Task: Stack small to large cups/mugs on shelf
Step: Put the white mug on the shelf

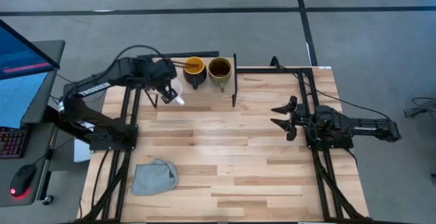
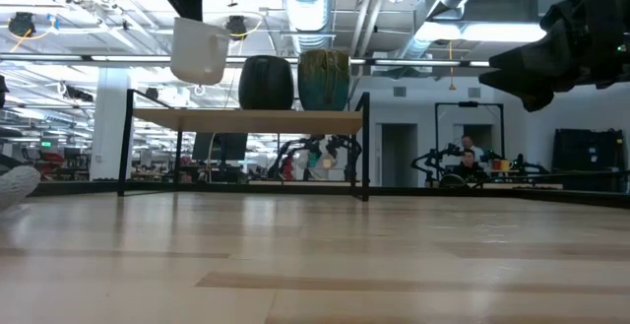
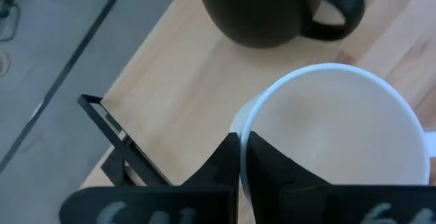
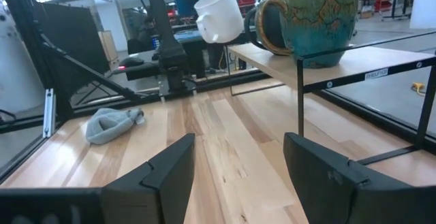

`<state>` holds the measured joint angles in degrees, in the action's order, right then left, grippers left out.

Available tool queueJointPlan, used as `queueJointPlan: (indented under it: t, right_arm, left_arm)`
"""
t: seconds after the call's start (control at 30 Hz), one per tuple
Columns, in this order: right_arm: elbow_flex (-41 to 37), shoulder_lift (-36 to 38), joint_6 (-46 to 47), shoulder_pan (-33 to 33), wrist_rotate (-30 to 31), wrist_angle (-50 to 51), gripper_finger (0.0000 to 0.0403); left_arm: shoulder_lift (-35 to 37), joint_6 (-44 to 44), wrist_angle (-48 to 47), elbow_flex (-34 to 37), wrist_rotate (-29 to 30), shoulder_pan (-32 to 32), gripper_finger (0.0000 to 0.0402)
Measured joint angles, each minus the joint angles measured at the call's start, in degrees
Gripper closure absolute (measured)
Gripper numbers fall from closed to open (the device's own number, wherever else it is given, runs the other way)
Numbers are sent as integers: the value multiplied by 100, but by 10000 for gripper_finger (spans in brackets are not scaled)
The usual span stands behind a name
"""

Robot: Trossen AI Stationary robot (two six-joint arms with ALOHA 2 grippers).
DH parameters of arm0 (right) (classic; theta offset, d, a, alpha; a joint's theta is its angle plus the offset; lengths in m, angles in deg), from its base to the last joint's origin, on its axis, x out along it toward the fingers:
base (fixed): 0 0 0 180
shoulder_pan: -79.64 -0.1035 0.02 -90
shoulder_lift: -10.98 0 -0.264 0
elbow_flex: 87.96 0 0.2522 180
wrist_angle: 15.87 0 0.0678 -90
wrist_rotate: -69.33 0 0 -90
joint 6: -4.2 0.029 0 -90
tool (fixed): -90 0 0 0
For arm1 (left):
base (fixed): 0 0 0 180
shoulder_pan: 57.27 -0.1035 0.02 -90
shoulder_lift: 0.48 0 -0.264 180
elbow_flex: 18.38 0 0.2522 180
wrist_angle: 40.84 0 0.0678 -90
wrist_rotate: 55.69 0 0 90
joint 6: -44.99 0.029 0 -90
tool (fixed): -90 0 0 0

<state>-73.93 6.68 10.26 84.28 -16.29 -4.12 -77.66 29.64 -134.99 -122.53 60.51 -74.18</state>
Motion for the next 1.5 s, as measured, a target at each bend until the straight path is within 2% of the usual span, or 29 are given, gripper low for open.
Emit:
queueJointPlan:
  t: [0.1, 0.4, 0.6, 0.77, 0.9, 1.0, 1.37, 1.5]
  right_arm:
    - [0, 1, -7, 0, 14, -51, 158]
    - [0, 0, -46, 0, 20, -82, 158]
    - [-2, 1, -46, 0, 20, -106, 158]
    - [0, 2, -2, 0, 20, -200, 158]
    - [-1, 2, 0, 0, 20, -243, 158]
    - [0, 2, 41, 0, 20, -369, 158]
    - [-1, 2, 394, 0, 20, -458, 158]
    - [0, 2, 450, 0, 22, -456, 158]
  left_arm:
    - [4, 562, 0, 2, -293, -336, 401]
    - [0, 1741, 20, 7, -589, -1377, 401]
    - [-7, 2720, 424, 63, -1258, -2100, 401]
    - [-38, 3986, 981, 63, -1916, -2583, 401]
    - [-174, 4692, 1026, 63, -2143, -2926, 401]
    - [-355, 5072, 1038, 63, -2196, -3162, 401]
    - [-1034, 5708, 1488, 48, -3574, -3945, 401]
    - [-1102, 5922, 1500, 47, -3816, -4130, 402]
